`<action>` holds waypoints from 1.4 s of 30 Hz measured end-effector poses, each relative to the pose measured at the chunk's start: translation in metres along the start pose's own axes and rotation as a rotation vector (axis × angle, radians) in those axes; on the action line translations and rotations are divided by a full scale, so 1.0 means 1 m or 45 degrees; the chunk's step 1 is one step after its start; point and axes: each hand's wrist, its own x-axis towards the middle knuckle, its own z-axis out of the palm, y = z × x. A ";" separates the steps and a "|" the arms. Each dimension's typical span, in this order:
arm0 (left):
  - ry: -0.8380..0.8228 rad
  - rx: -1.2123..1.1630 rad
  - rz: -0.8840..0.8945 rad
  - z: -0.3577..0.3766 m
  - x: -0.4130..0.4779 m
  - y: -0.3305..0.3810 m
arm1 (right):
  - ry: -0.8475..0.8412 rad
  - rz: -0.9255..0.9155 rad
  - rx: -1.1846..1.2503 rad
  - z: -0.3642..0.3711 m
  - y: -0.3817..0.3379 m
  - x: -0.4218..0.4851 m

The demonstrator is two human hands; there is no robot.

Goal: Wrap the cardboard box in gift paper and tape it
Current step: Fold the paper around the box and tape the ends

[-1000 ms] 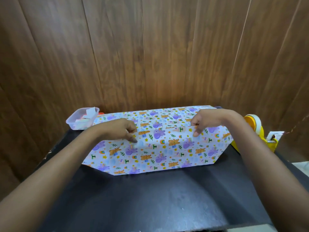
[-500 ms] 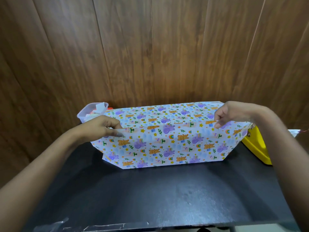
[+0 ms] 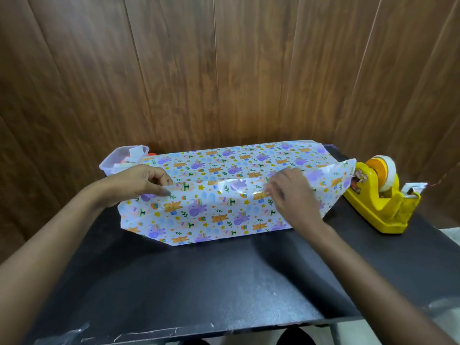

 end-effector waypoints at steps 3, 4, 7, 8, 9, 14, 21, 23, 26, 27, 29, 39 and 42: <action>-0.091 0.170 -0.092 -0.012 0.005 0.002 | -0.025 -0.070 0.099 0.018 -0.017 -0.013; -0.112 0.238 -0.120 -0.017 0.010 0.006 | -0.007 -0.073 0.085 0.021 -0.019 -0.017; -0.021 0.476 -0.107 -0.029 0.052 0.028 | 0.061 -0.053 0.078 0.026 -0.018 -0.017; -0.022 0.508 -0.076 -0.028 0.072 0.035 | 0.076 -0.037 0.062 0.026 -0.019 -0.017; -0.035 0.545 -0.055 -0.024 0.090 0.041 | 0.096 -0.022 0.028 0.026 -0.020 -0.018; -0.158 0.705 -0.223 -0.008 0.143 0.027 | 0.182 0.182 -0.288 0.021 -0.037 -0.018; -0.189 0.760 -0.238 -0.007 0.086 0.013 | -0.266 0.695 0.211 -0.009 -0.017 -0.002; -0.275 0.405 -0.328 -0.002 0.056 0.010 | -0.361 0.670 0.298 -0.014 -0.008 0.009; -0.175 -0.058 -0.349 0.012 0.018 0.004 | -0.539 0.804 0.540 -0.021 -0.002 0.027; -0.125 -0.165 -0.384 0.018 0.011 0.002 | -0.600 0.873 0.564 -0.021 0.001 0.032; -0.163 -0.480 -0.449 0.033 -0.002 0.004 | -0.719 1.011 0.582 -0.022 0.004 0.042; 0.046 -1.471 -0.507 0.173 -0.043 0.107 | -1.106 0.611 0.256 -0.003 0.014 0.113; -0.121 -1.532 -0.437 0.185 -0.058 0.136 | -1.118 0.483 0.221 0.007 -0.004 0.119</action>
